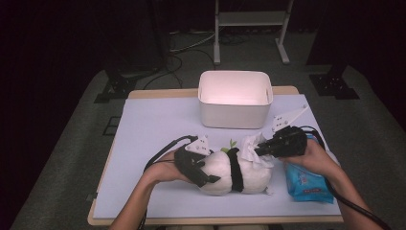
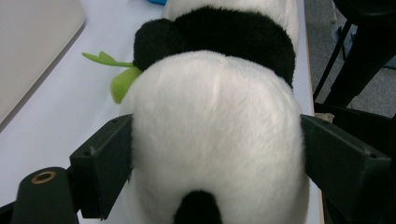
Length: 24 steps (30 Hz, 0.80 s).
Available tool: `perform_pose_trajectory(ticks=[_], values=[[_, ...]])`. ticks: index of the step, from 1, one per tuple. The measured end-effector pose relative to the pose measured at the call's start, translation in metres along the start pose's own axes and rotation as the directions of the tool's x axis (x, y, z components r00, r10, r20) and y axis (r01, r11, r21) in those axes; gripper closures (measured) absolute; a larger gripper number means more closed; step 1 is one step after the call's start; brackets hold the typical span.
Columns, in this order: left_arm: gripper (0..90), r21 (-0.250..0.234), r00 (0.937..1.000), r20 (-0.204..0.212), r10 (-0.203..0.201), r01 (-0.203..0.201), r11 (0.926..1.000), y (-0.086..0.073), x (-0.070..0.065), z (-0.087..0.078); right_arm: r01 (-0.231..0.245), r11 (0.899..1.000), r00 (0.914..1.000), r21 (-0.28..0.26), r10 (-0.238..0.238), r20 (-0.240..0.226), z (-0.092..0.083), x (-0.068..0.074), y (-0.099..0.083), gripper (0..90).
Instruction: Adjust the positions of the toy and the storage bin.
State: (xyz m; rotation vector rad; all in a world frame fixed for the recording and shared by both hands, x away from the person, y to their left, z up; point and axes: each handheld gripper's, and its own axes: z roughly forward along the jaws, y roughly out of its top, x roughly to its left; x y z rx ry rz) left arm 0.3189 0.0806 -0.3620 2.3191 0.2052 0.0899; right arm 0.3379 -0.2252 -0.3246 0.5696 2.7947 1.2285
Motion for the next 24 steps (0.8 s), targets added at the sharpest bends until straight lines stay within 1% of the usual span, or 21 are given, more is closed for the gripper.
perform_pose_trajectory(ticks=[4,7,8,11,12,13,14,15,16,21,22,24], values=[[12.1,0.002,1.0,0.003,-0.007,0.007,1.0,-0.001,-0.001,-0.002,0.004,1.0,1.0,-0.004,-0.004,0.001,-0.001,0.0,-0.002,82.5],[11.8,0.005,1.0,0.001,-0.01,0.01,0.9999,-0.004,-0.001,-0.004,-0.003,1.0,1.0,-0.004,0.003,0.001,-0.004,0.0,-0.006,82.4],[11.0,0.011,1.0,-0.002,-0.004,0.004,0.9999,-0.005,-0.001,-0.004,-0.005,1.0,1.0,-0.004,0.005,0.001,-0.005,0.0,-0.007,82.4],[11.9,0.007,0.9999,0.004,-0.014,0.014,0.9999,-0.008,0.0,-0.004,-0.015,1.0,0.9999,-0.007,0.015,0.0,-0.007,0.0,-0.011,82.4],[14.5,0.011,1.0,0.006,-0.003,0.003,0.9999,-0.01,0.0,-0.002,-0.01,1.0,1.0,-0.008,0.01,-0.002,-0.006,0.0,-0.01,82.4],[17.8,0.011,1.0,0.006,-0.003,0.003,0.9999,-0.01,0.0,-0.002,-0.005,1.0,1.0,-0.007,0.005,-0.003,-0.006,0.002,-0.009,82.4],[17.8,0.009,1.0,0.002,-0.006,0.006,0.9999,-0.01,0.0,-0.002,-0.005,1.0,1.0,-0.007,0.005,-0.003,-0.006,0.002,-0.009,82.4],[22.8,0.006,0.9999,-0.003,-0.011,0.011,0.9999,-0.01,0.0,-0.002,0.007,1.0,1.0,0.0,-0.007,0.002,-0.004,0.005,-0.005,82.4],[24.4,0.007,1.0,-0.007,-0.006,0.006,1.0,-0.009,0.0,-0.003,0.017,1.0,0.9999,0.006,-0.017,0.004,-0.003,0.006,-0.002,82.4],[25.4,0.008,0.9999,-0.011,-0.004,0.004,1.0,-0.008,0.0,-0.003,0.038,0.999,0.9993,0.008,-0.038,-0.006,0.001,0.008,0.004,82.4],[25.4,0.003,0.9999,-0.012,-0.005,0.005,1.0,-0.007,0.0,-0.003,0.04,0.999,0.9989,0.005,-0.04,-0.023,0.004,0.012,0.008,82.3],[25.4,0.007,0.9999,-0.012,0.001,-0.001,1.0,-0.006,0.0,-0.004,0.064,0.998,0.9973,0.015,-0.063,-0.036,0.009,0.015,0.011,82.2]])
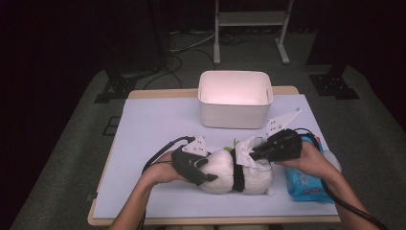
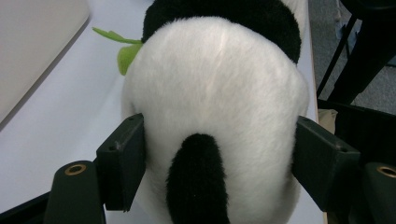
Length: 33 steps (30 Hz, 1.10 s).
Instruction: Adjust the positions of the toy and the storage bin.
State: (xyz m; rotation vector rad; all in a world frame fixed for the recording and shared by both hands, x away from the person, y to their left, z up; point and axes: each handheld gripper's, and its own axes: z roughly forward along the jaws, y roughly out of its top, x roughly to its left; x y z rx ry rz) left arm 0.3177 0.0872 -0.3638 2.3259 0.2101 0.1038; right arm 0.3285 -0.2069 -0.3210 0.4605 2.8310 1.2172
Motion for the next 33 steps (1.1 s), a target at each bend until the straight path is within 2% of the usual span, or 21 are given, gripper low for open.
perform_pose_trajectory(ticks=[3,7,15,17,21,23,28,33], values=[[25.3,0.008,1.0,-0.003,0.004,-0.004,1.0,0.0,0.0,0.0,0.019,1.0,0.9998,0.012,-0.019,-0.006,0.004,0.004,0.003,82.0],[22.8,-0.019,0.9999,0.006,-0.012,0.012,0.9997,-0.003,0.0,-0.001,0.014,1.0,0.9999,0.027,-0.014,-0.004,0.003,0.003,0.0,82.0],[16.5,-0.054,0.999,0.022,-0.039,0.04,0.9977,-0.005,0.001,-0.004,-0.017,1.0,0.9999,0.013,0.017,-0.002,-0.004,-0.001,-0.012,82.0],[13.2,-0.044,0.9991,0.02,-0.037,0.038,0.9983,-0.005,0.002,-0.005,-0.021,1.0,0.9998,0.012,0.021,0.001,-0.006,-0.002,-0.014,82.0],[11.8,-0.047,0.9986,0.027,-0.046,0.047,0.9978,-0.007,0.002,-0.002,-0.034,0.999,0.9994,0.011,0.034,0.002,-0.01,-0.004,-0.019,82.0],[16.4,-0.042,0.9994,0.016,-0.03,0.03,0.9987,-0.007,0.002,0.003,-0.04,0.999,0.9992,0.014,0.04,0.003,-0.009,-0.004,-0.02,82.0],[29.7,-0.051,0.9996,-0.008,-0.028,0.028,0.9983,-0.007,0.003,0.0,-0.035,0.999,0.9994,0.007,0.035,-0.001,-0.006,-0.003,-0.014,82.0],[32.7,-0.053,0.9996,-0.021,-0.019,0.017,0.9984,-0.004,0.003,-0.005,-0.016,1.0,0.9998,0.0,0.016,-0.01,-0.003,-0.002,-0.006,82.1]])
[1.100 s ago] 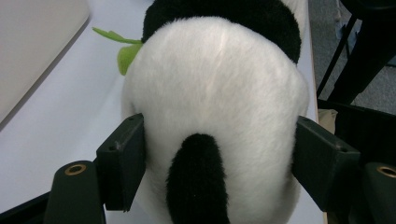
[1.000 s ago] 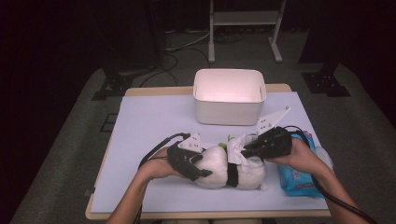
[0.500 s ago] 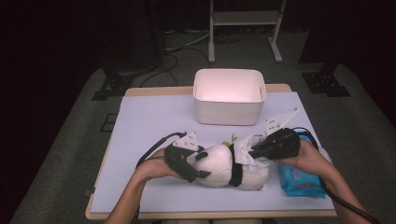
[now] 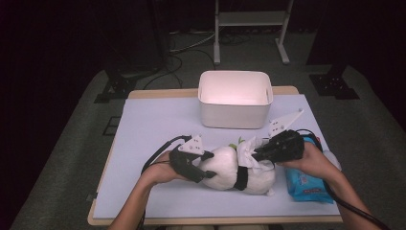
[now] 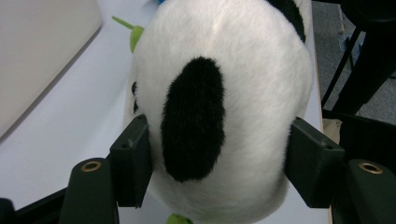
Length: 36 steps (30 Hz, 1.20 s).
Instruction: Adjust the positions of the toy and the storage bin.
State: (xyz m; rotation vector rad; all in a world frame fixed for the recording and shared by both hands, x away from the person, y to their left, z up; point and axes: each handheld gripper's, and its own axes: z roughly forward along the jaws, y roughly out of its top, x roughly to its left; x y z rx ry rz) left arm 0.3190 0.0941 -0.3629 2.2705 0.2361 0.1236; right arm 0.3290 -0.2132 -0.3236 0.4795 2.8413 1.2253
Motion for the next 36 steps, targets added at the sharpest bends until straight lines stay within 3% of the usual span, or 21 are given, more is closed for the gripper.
perform_pose_trajectory(ticks=[5,8,22,36], values=[[33.3,-0.013,0.9999,-0.003,0.014,-0.015,0.9998,0.006,-0.003,-0.003,0.047,0.999,0.9985,0.027,-0.046,-0.029,0.016,0.006,0.018,82.1],[33.5,0.008,0.9994,-0.017,0.029,-0.029,0.9995,0.011,-0.004,-0.004,0.066,0.996,0.9975,0.052,-0.064,-0.028,0.024,0.009,0.025,82.1],[33.6,0.007,0.9987,-0.03,0.04,-0.04,0.9992,0.015,-0.005,-0.007,0.069,0.997,0.9961,-0.02,-0.07,-0.054,0.023,0.008,0.04,82.0],[33.5,0.005,0.9985,-0.028,0.048,-0.048,0.9988,0.016,-0.007,-0.007,0.095,0.995,0.9915,-0.041,-0.098,-0.085,0.033,0.011,0.065,81.9]])
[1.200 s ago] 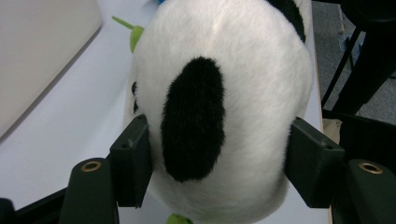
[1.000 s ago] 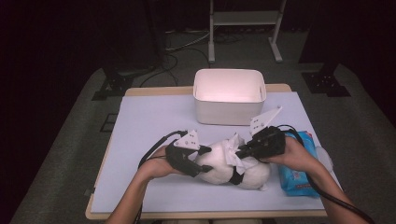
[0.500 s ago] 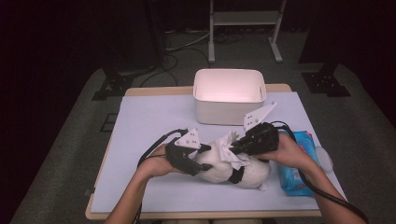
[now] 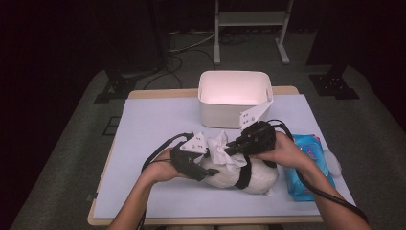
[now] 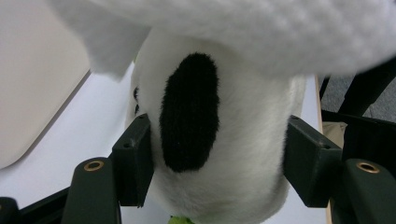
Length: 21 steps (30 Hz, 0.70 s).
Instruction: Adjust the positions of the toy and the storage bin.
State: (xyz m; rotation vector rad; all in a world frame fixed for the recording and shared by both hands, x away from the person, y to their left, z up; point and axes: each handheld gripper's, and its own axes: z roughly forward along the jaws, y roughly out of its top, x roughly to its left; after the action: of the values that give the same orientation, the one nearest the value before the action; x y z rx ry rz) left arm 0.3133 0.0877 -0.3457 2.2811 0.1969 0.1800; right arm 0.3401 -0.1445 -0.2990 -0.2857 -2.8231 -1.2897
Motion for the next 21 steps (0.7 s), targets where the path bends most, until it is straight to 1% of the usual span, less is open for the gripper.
perform_pose_trajectory(ticks=[3,5,8,10,11,12,13,15,16,17,19,21], values=[[33.6,-0.01,1.0,0.005,-0.003,0.003,0.9999,-0.002,0.001,0.0,-0.005,1.0,1.0,0.005,0.005,0.0,-0.001,-0.001,-0.001,81.7],[33.5,-0.012,1.0,0.005,0.001,-0.001,0.9999,-0.002,0.001,0.0,-0.011,1.0,0.9998,0.013,0.011,0.014,-0.006,-0.002,-0.006,81.7],[33.5,-0.011,1.0,0.006,0.0,0.0,0.9999,-0.002,0.0,0.0,-0.019,1.0,0.9996,0.015,0.019,0.021,-0.01,-0.002,-0.01,81.7],[33.4,-0.008,1.0,0.007,-0.006,0.006,1.0,-0.003,0.0,0.0,-0.031,0.999,0.9987,0.043,0.029,0.043,-0.015,-0.003,-0.019,81.7],[33.4,-0.008,0.9999,0.008,-0.009,0.009,0.9999,-0.004,0.001,0.0,-0.031,0.999,0.9987,0.043,0.029,0.043,-0.015,-0.003,-0.019,81.7],[33.4,-0.007,0.9999,0.01,-0.009,0.009,0.9999,-0.004,0.002,-0.001,-0.045,0.997,0.9975,0.065,0.041,0.058,-0.018,-0.004,-0.026,81.7],[33.4,-0.007,0.9999,0.01,-0.009,0.009,0.9999,-0.004,0.002,-0.001,-0.045,0.997,0.9975,0.065,0.041,0.058,-0.018,-0.004,-0.026,81.7],[33.4,-0.007,0.9998,0.013,-0.014,0.014,0.9999,-0.005,0.002,-0.001,-0.056,0.995,0.9963,0.086,0.05,0.07,-0.02,-0.005,-0.034,81.5],[33.4,-0.008,0.9998,0.015,-0.015,0.015,0.9999,-0.007,0.003,-0.001,-0.074,0.993,0.9951,0.093,0.067,0.073,-0.023,-0.005,-0.04,81.4],[33.4,-0.008,0.9998,0.015,-0.015,0.015,0.9999,-0.007,0.003,-0.001,-0.074,0.993,0.9951,0.093,0.067,0.073,-0.023,-0.005,-0.04,81.4],[33.3,-0.009,0.9997,0.016,-0.017,0.017,0.9998,-0.007,0.003,-0.001,-0.078,0.994,0.9946,0.075,0.072,0.075,-0.028,-0.006,-0.044,81.5],[33.3,-0.012,0.9997,0.015,-0.019,0.019,0.9997,-0.008,0.003,0.0,-0.077,0.994,0.9946,0.073,0.071,0.076,-0.027,-0.005,-0.045,81.5]])
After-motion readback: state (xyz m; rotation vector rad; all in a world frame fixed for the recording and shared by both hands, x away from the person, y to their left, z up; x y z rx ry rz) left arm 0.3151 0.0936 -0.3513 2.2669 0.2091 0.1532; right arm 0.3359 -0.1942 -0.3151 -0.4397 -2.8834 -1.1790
